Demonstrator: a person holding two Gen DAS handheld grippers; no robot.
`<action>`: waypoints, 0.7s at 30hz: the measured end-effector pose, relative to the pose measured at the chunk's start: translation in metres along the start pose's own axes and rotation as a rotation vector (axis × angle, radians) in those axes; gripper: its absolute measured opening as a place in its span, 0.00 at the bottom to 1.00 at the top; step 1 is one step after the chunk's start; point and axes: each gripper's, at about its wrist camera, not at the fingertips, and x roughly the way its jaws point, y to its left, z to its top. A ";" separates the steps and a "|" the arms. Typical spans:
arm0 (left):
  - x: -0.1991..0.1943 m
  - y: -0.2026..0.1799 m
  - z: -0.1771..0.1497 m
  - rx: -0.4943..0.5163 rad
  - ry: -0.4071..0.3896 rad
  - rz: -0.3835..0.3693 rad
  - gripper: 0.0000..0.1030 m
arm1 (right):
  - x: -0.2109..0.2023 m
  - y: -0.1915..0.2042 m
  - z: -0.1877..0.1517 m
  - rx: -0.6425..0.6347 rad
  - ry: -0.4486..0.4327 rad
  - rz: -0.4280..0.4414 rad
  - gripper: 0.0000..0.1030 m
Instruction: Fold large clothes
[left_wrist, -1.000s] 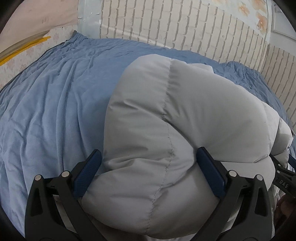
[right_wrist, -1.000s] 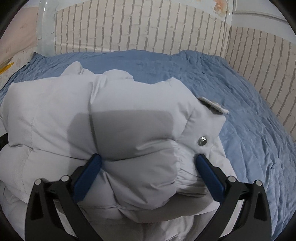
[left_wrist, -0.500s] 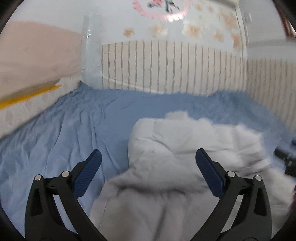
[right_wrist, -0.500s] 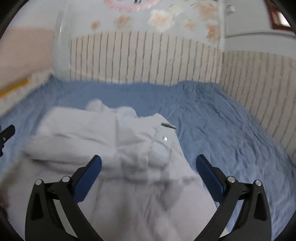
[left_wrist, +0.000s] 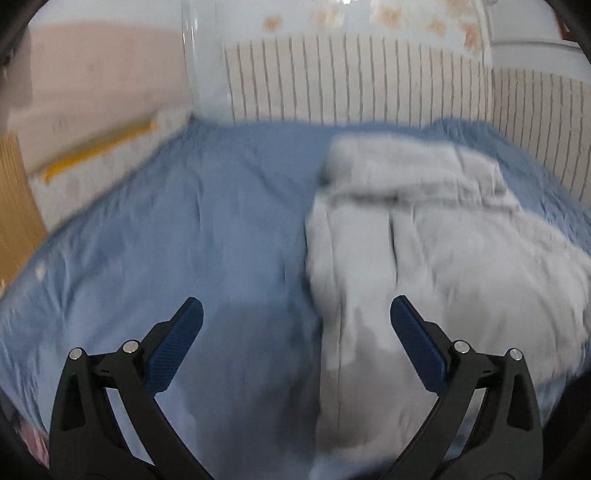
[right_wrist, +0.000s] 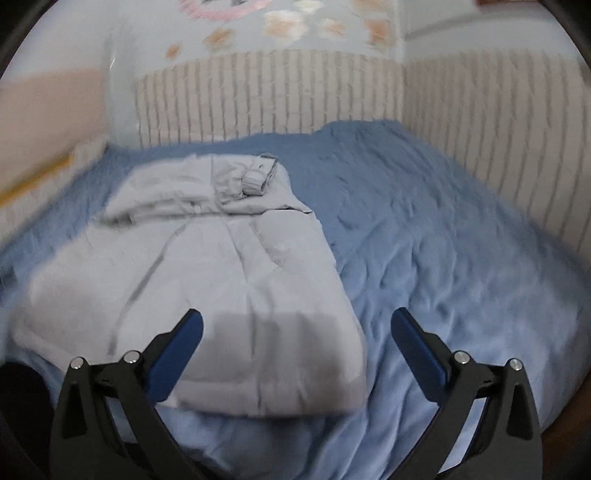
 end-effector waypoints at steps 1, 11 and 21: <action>0.001 0.001 -0.009 -0.022 0.036 -0.007 0.97 | -0.002 -0.005 -0.005 0.035 -0.005 0.014 0.98; 0.014 -0.032 -0.049 -0.045 0.086 -0.103 0.97 | 0.025 -0.024 -0.025 0.080 0.131 -0.109 0.98; 0.052 -0.057 -0.038 0.038 0.160 -0.029 0.97 | 0.052 -0.042 -0.062 0.098 0.195 -0.106 0.98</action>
